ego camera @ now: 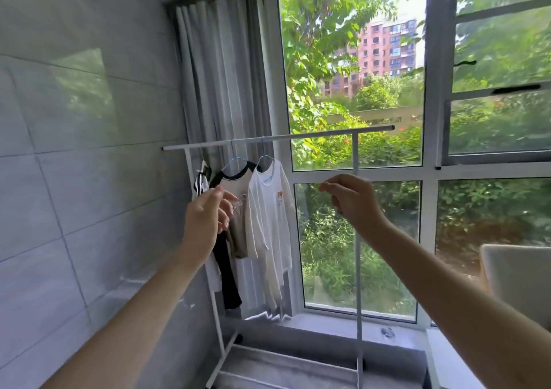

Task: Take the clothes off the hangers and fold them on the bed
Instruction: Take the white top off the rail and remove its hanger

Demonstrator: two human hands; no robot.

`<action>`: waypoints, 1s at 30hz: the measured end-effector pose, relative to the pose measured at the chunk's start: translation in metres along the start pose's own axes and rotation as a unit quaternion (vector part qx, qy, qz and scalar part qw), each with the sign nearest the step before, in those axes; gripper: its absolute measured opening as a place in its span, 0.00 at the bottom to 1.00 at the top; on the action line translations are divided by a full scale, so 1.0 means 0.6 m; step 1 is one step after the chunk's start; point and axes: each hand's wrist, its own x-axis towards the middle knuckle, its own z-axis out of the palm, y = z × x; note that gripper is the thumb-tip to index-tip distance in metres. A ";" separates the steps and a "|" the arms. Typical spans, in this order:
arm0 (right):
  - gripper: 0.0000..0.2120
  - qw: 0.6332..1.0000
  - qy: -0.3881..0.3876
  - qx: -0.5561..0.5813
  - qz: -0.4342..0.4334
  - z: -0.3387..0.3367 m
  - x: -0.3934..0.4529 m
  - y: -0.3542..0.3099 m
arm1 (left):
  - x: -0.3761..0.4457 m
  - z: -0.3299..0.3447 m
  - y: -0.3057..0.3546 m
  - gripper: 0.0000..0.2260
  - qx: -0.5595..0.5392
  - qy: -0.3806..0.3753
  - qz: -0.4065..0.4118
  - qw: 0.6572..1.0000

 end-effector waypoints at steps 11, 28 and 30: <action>0.11 0.998 -0.046 -0.019 0.030 -0.006 0.266 0.208 | 0.213 0.120 -0.185 0.15 0.041 0.059 -0.039 0.997; 0.15 0.976 -0.178 -0.120 0.040 0.201 0.642 0.415 | 0.678 0.141 -0.503 0.05 0.139 0.025 0.011 0.990; 0.13 0.968 -0.194 -0.159 0.030 0.219 0.670 0.440 | 0.727 0.152 -0.532 0.04 0.164 0.022 0.003 0.986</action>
